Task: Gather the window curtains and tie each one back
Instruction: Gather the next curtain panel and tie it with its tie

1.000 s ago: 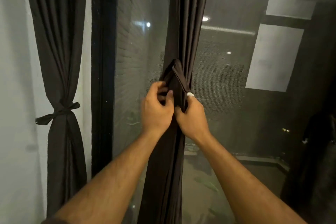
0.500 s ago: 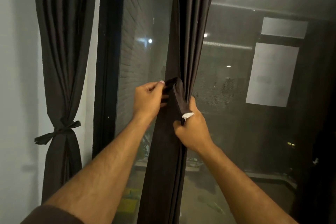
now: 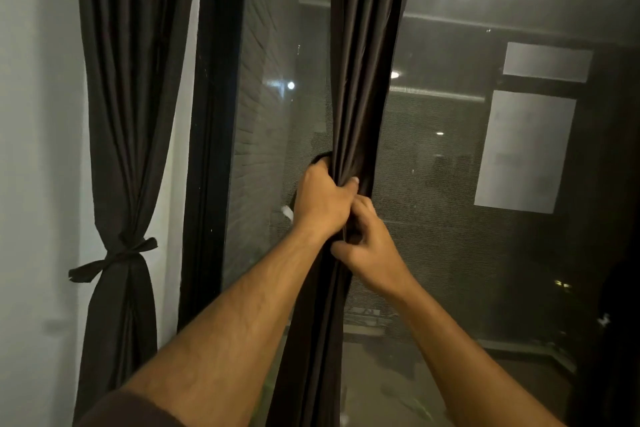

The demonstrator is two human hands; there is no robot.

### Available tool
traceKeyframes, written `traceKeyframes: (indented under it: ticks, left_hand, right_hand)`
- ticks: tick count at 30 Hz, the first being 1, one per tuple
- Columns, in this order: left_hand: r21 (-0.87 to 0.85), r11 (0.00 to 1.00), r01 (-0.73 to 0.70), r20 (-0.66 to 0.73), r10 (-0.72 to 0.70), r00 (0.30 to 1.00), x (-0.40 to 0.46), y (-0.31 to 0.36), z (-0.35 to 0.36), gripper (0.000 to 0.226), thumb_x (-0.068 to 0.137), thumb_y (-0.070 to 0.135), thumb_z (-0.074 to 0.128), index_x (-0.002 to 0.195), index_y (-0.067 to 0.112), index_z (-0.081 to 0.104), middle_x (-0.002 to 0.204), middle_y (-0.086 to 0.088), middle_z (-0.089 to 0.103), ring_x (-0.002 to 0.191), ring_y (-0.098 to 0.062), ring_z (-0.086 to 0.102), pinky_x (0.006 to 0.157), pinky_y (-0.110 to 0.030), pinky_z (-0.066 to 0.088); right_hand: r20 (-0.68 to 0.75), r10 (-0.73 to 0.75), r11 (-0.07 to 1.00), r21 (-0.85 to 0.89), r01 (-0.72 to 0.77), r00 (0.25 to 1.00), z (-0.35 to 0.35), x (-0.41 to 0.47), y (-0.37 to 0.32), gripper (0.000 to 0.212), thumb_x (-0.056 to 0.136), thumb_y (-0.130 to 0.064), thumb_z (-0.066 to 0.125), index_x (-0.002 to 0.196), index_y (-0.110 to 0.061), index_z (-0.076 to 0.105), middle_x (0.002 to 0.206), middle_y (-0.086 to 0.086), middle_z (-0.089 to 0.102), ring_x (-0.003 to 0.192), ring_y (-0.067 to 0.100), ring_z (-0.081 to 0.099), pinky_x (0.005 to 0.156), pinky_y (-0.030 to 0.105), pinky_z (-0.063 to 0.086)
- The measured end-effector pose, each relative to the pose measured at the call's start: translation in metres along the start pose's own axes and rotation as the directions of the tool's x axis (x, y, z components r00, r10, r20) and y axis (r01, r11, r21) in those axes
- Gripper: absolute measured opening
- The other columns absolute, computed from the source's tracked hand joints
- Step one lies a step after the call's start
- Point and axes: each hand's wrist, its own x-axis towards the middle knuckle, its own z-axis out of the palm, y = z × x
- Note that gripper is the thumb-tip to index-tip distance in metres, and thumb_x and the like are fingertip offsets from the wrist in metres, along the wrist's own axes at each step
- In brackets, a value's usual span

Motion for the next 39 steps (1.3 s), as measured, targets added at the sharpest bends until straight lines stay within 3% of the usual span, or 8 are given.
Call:
traceKeyframes:
  ticks: [8, 12, 15, 21, 26, 28, 32, 39]
  left_hand:
    - [0.058, 0.998, 0.027, -0.081, -0.023, 0.996, -0.001, -0.003, -0.005, 0.026, 0.095, 0.011, 0.06, 0.119, 0.013, 0.068, 0.109, -0.004, 0.072, 0.097, -0.022, 0.068, 0.084, -0.037, 0.059]
    - [0.016, 1.0, -0.017, -0.051, 0.018, 0.999, -0.003, -0.001, -0.006, 0.032, 0.093, 0.011, 0.062, 0.123, 0.018, 0.066, 0.111, 0.001, 0.072, 0.101, -0.019, 0.069, 0.088, -0.034, 0.058]
    - [0.005, 0.999, -0.051, -0.007, 0.051, 0.999, -0.001, -0.002, -0.012, 0.04, 0.09, 0.012, 0.063, 0.129, 0.022, 0.062, 0.114, 0.002, 0.071, 0.104, -0.018, 0.068, 0.092, -0.035, 0.058]
    - [0.029, 0.998, -0.06, 0.032, 0.059, 0.998, 0.013, -0.01, -0.017, 0.039, 0.093, 0.012, 0.063, 0.13, 0.022, 0.059, 0.117, 0.002, 0.065, 0.101, -0.016, 0.067, 0.083, -0.025, 0.057]
    - [0.087, 0.991, -0.105, 0.009, 0.105, 0.994, 0.018, -0.015, -0.018, 0.021, 0.095, 0.01, 0.063, 0.116, 0.011, 0.063, 0.098, 0.002, 0.067, 0.066, -0.002, 0.057, 0.053, -0.006, 0.044]
    - [0.114, 0.983, -0.147, 0.013, 0.146, 0.989, 0.018, -0.014, -0.018, 0.022, 0.095, 0.009, 0.063, 0.117, 0.009, 0.064, 0.106, -0.003, 0.066, 0.072, -0.005, 0.057, 0.061, -0.01, 0.051]
    - [0.126, 0.975, -0.183, 0.012, 0.183, 0.983, 0.018, -0.012, -0.014, 0.03, 0.095, 0.011, 0.062, 0.125, 0.009, 0.062, 0.132, -0.006, 0.054, 0.112, -0.018, 0.058, 0.098, -0.033, 0.054]
    - [0.37, 0.92, -0.127, 0.012, 0.132, 0.991, 0.022, -0.014, -0.017, 0.021, 0.097, 0.027, 0.059, 0.099, 0.007, 0.062, 0.095, -0.01, 0.066, 0.082, -0.028, 0.066, 0.072, -0.046, 0.06]
  right_hand:
    - [-0.488, 0.333, 0.93, 0.311, -0.196, 0.807, -0.031, 0.064, 0.003, 0.021, 0.098, -0.001, 0.051, 0.105, -0.014, 0.066, 0.102, 0.006, 0.07, 0.093, 0.014, 0.066, 0.084, 0.031, 0.053]
    - [-0.315, 0.559, 0.769, 0.542, -0.339, 0.767, -0.044, 0.12, 0.01, 0.025, 0.098, -0.001, 0.049, 0.114, -0.003, 0.068, 0.112, 0.022, 0.073, 0.098, 0.033, 0.071, 0.099, 0.053, 0.055]
    - [-0.122, 0.602, 0.705, 0.545, -0.454, 0.789, -0.045, 0.144, 0.009, 0.022, 0.1, -0.009, 0.055, 0.089, 0.0, 0.072, 0.088, 0.019, 0.072, 0.075, 0.029, 0.073, 0.074, 0.044, 0.062]
    - [0.26, 0.509, 0.762, 0.306, -0.57, 0.82, -0.029, 0.159, 0.01, 0.077, 0.11, -0.021, 0.038, 0.042, -0.007, 0.071, 0.052, 0.007, 0.069, 0.046, 0.014, 0.069, 0.043, 0.024, 0.055]
    - [0.321, 0.46, 0.795, 0.267, -0.545, 0.828, -0.027, 0.168, 0.015, 0.05, 0.11, -0.024, 0.039, 0.081, -0.025, 0.08, 0.066, 0.004, 0.074, 0.059, 0.013, 0.073, 0.053, 0.027, 0.06]
    - [0.344, 0.455, 0.823, 0.189, -0.536, 0.821, -0.03, 0.163, 0.013, 0.053, 0.11, -0.016, 0.034, 0.085, -0.021, 0.08, 0.07, 0.001, 0.077, 0.062, 0.008, 0.074, 0.056, 0.024, 0.06]
    - [0.25, 0.419, 0.848, 0.235, -0.474, 0.873, -0.03, 0.15, 0.009, 0.084, 0.109, -0.005, 0.032, 0.032, -0.01, 0.064, 0.043, 0.001, 0.063, 0.039, 0.005, 0.063, 0.042, 0.018, 0.051]
    - [0.08, 0.415, 0.885, 0.193, -0.423, 0.906, -0.053, 0.124, 0.007, 0.029, 0.103, -0.018, 0.052, 0.108, 0.004, 0.071, 0.101, 0.022, 0.071, 0.09, 0.034, 0.068, 0.085, 0.045, 0.058]
